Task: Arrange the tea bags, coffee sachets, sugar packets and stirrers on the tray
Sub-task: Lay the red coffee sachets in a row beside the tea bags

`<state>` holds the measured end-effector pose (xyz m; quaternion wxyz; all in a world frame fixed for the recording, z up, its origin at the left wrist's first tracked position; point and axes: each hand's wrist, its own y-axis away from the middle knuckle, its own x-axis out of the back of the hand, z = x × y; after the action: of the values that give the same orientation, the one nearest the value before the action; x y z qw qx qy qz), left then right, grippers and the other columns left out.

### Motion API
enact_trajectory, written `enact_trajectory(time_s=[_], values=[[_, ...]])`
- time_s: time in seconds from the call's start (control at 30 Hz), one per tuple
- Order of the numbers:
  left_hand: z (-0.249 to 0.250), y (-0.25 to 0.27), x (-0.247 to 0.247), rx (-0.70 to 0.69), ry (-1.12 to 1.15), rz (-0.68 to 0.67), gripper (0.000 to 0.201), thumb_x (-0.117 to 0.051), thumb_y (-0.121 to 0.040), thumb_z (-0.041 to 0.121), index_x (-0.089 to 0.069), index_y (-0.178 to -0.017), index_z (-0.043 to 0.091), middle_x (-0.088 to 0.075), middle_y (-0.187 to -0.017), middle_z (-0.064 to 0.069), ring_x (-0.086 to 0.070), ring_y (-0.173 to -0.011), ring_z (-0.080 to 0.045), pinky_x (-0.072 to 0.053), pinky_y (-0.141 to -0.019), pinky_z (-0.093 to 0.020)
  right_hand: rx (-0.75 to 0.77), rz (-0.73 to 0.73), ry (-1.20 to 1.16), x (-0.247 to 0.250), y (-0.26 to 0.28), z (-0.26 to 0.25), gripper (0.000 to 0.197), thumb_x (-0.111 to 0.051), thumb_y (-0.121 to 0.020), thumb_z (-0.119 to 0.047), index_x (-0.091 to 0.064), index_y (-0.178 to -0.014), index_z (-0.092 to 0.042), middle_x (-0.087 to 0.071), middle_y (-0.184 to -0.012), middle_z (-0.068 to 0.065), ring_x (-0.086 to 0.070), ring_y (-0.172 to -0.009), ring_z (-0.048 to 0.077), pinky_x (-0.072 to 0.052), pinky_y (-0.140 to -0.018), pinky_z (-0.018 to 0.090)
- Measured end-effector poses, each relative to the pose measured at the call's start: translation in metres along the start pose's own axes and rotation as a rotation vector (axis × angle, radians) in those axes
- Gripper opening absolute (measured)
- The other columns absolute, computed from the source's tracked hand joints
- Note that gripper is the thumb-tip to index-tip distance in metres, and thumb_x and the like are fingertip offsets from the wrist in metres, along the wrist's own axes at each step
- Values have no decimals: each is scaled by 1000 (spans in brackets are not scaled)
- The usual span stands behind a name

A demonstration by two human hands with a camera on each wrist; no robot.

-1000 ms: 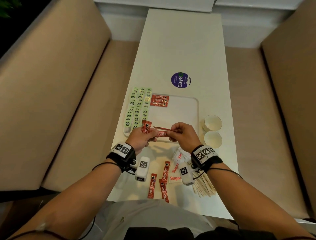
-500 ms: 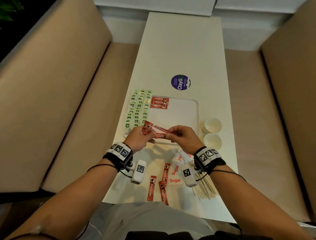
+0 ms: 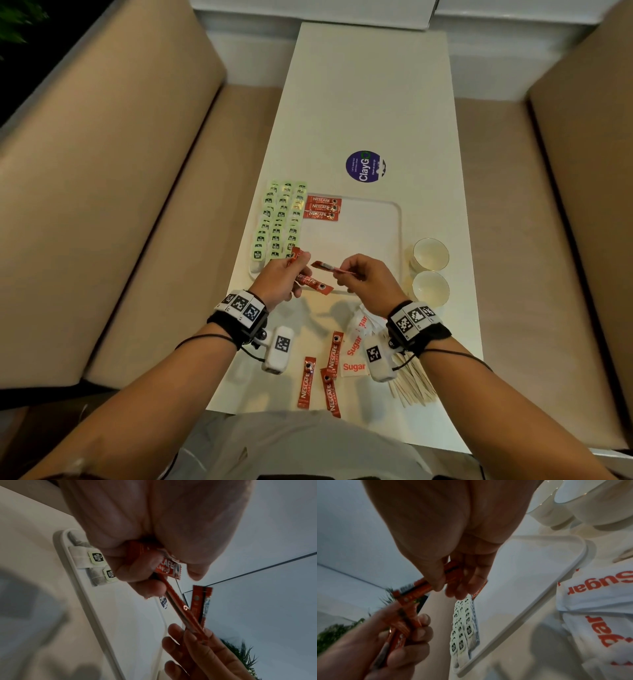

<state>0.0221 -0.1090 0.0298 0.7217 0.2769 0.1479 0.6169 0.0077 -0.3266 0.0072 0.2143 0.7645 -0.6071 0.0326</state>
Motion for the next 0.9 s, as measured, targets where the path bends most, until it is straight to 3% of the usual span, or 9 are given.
enact_trajectory(time_s=[0.07,0.13,0.23,0.33,0.43,0.6,0.73,0.8,0.9], values=[[0,-1,1,-9,-4,-9,47,-56,-98,50,-68,-88,5,-67,-70,-4,-52,-49,-13,-30,-45,-22,39,-17,55,-3,0,-1,9,-70,-93,-15,-66,-88,-21,-73,-83,0,-68,-79,15,-55,-74,26],[-1,-3,3,-40,-76,-26,35,-64,-95,42,-69,-85,10,-67,-70,-6,-50,-49,-11,-32,-46,-23,64,-24,103,-6,-1,-1,12,-71,-91,-13,-65,-86,-22,-70,-81,-6,-62,-74,4,-48,-73,15],[-3,-4,8,-76,-188,-56,19,-70,-92,33,-73,-86,16,-63,-63,-6,-46,-45,-5,-35,-47,-19,57,-6,110,-9,-4,2,14,-74,-89,-12,-67,-85,-23,-70,-86,-7,-61,-76,0,-45,-72,11],[-5,-7,12,-76,-208,-109,20,-71,-92,33,-74,-94,14,-63,-61,-1,-49,-47,-3,-37,-48,-14,43,20,87,-11,-9,7,17,-76,-87,-10,-67,-86,-24,-70,-93,-3,-63,-82,2,-46,-75,13],[-9,-14,16,-75,-240,-108,17,-69,-94,29,-73,-97,12,-64,-63,-2,-53,-53,-7,-39,-52,-19,29,-10,58,-11,-15,10,20,-78,-86,-11,-68,-89,-28,-70,-98,-2,-65,-90,12,-50,-81,24],[-7,-26,24,-100,-264,-44,12,-67,-96,23,-72,-99,13,-63,-62,0,-53,-50,-6,-39,-52,-20,-26,-33,-68,-9,-21,15,26,-76,-91,-24,-68,-115,-27,-70,-93,-6,-66,-85,9,-55,-84,25],[-4,-34,29,-135,-301,-59,3,-68,-95,18,-70,-96,17,-69,-74,2,-59,-57,-5,-44,-55,-14,-131,21,-61,-10,-28,19,7,-69,-96,-25,-76,-99,-24,-75,-87,6,-67,-76,12,-55,-76,31],[-5,-40,31,-149,-335,-67,5,-69,-94,19,-69,-91,23,-72,-82,-1,-61,-61,-7,-49,-66,-22,-170,29,-54,-11,-30,21,10,-68,-97,-27,-77,-94,-27,-75,-86,10,-66,-74,15,-56,-75,36],[-7,-49,34,-145,-367,-76,9,-70,-93,20,-69,-87,27,-74,-85,-8,-61,-63,-9,-53,-77,-33,-202,28,-63,-10,-33,21,14,-66,-98,-28,-79,-94,-26,-75,-87,11,-63,-72,14,-56,-71,33]])
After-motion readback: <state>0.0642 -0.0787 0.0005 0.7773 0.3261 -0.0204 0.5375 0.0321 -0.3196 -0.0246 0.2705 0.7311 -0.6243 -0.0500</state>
